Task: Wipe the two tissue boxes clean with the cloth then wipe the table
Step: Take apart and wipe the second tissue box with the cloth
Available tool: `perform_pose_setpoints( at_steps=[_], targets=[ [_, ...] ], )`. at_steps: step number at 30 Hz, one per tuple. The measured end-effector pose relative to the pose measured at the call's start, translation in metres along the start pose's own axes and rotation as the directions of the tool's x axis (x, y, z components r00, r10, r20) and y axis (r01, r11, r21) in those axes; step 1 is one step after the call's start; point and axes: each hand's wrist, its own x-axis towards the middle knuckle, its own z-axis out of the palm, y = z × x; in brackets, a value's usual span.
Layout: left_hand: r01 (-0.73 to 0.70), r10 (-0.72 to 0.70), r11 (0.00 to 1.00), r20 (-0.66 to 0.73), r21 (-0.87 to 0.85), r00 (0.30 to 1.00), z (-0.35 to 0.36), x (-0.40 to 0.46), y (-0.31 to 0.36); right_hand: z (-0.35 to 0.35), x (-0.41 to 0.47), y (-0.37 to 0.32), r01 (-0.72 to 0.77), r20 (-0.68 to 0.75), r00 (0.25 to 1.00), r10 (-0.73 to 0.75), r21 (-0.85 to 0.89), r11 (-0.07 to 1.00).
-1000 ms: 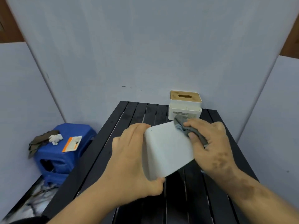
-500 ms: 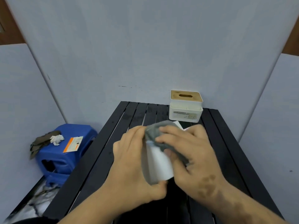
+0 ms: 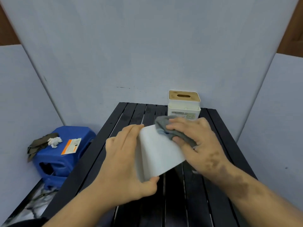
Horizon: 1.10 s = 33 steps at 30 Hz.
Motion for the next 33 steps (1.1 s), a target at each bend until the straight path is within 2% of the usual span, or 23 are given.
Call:
perform_pose_setpoints(
  at_steps=[2, 3, 4, 5, 7, 9, 11, 12, 14, 16, 17, 19, 21, 22, 24, 26, 28, 29, 31, 33],
  targets=[
    [0.026, -0.026, 1.0, 0.007, -0.008, 1.0, -0.001, -0.001, 0.002, -0.009, 0.001, 0.02, -0.281, -0.095, 0.956, 0.279, -0.016, 0.959],
    [0.028, -0.028, 1.0, 0.012, -0.01, 1.0, -0.002, -0.001, 0.003, -0.008, -0.001, 0.022, -0.367, -0.112, 0.925, 0.364, -0.007, 0.93],
    [0.026, -0.025, 1.0, 0.014, -0.015, 1.0, -0.002, -0.001, 0.004, -0.004, -0.003, 0.015, -0.386, -0.114, 0.917, 0.383, -0.005, 0.922],
    [0.02, -0.02, 1.0, 0.01, -0.02, 1.0, -0.001, -0.001, 0.004, 0.001, -0.005, 0.003, -0.314, -0.118, 0.944, 0.308, -0.035, 0.949],
    [0.009, -0.009, 1.0, -0.015, -0.017, 1.0, -0.001, 0.0, 0.0, 0.012, -0.01, -0.023, -0.027, -0.036, 0.999, 0.024, -0.089, 0.996],
    [0.031, -0.031, 0.999, -0.014, -0.021, 0.999, 0.0, -0.001, -0.007, 0.019, -0.016, -0.038, 0.218, 0.129, 0.969, -0.209, -0.062, 0.974],
    [0.052, -0.052, 0.999, 0.01, -0.008, 0.999, 0.0, -0.001, -0.012, 0.016, -0.014, -0.028, 0.319, 0.208, 0.93, -0.303, -0.047, 0.947],
    [0.057, -0.058, 0.998, 0.014, 0.008, 0.998, 0.0, 0.0, -0.013, 0.012, -0.014, -0.014, 0.286, 0.184, 0.945, -0.271, -0.054, 0.957],
    [0.08, -0.08, 0.997, 0.015, 0.013, 0.997, 0.0, 0.002, -0.011, 0.001, -0.012, 0.015, 0.089, 0.046, 0.995, -0.085, -0.081, 0.993],
    [0.092, -0.092, 0.996, 0.024, 0.002, 0.996, 0.001, 0.002, -0.008, -0.002, -0.014, 0.025, -0.034, -0.022, 0.999, 0.032, -0.1, 0.994],
    [0.089, -0.089, 0.996, 0.024, 0.003, 0.996, 0.001, 0.003, -0.008, 0.0, -0.015, 0.016, -0.013, -0.015, 1.0, 0.012, -0.108, 0.994],
    [0.095, -0.095, 0.995, 0.012, -0.012, 0.995, 0.001, 0.003, -0.012, 0.011, -0.023, -0.01, 0.159, 0.061, 0.986, -0.154, -0.108, 0.981],
    [0.122, -0.122, 0.991, 0.001, -0.047, 0.993, 0.0, 0.003, -0.017, 0.019, -0.03, -0.031, 0.321, 0.181, 0.934, -0.307, -0.052, 0.946],
    [0.131, -0.131, 0.99, 0.002, -0.056, 0.991, 0.0, 0.004, -0.019, 0.017, -0.03, -0.031, 0.349, 0.216, 0.917, -0.335, -0.03, 0.937],
    [0.152, -0.152, 0.986, 0.002, -0.062, 0.988, -0.001, 0.004, -0.021, 0.009, -0.027, -0.009, 0.285, 0.189, 0.943, -0.275, -0.028, 0.958],
    [0.171, -0.17, 0.982, 0.008, -0.075, 0.985, -0.001, 0.005, -0.022, -0.003, -0.026, 0.02, 0.066, 0.06, 0.996, -0.064, -0.049, 0.997],
    [0.178, -0.178, 0.981, 0.017, -0.08, 0.984, -0.001, 0.006, -0.021, -0.013, -0.026, 0.037, -0.126, -0.043, 0.991, 0.124, -0.051, 0.991],
    [0.181, -0.18, 0.98, 0.022, -0.079, 0.983, -0.001, 0.006, -0.021, -0.014, -0.027, 0.037, -0.153, -0.053, 0.987, 0.15, -0.06, 0.986],
    [0.196, -0.193, 0.978, 0.035, -0.073, 0.98, -0.001, 0.007, -0.021, -0.005, -0.029, 0.019, -0.061, -0.008, 0.998, 0.061, -0.107, 0.992],
    [0.194, -0.192, 0.979, 0.036, -0.058, 0.981, 0.0, 0.007, -0.02, 0.008, -0.033, -0.006, 0.114, 0.083, 0.991, -0.105, -0.117, 0.987]
  ],
)
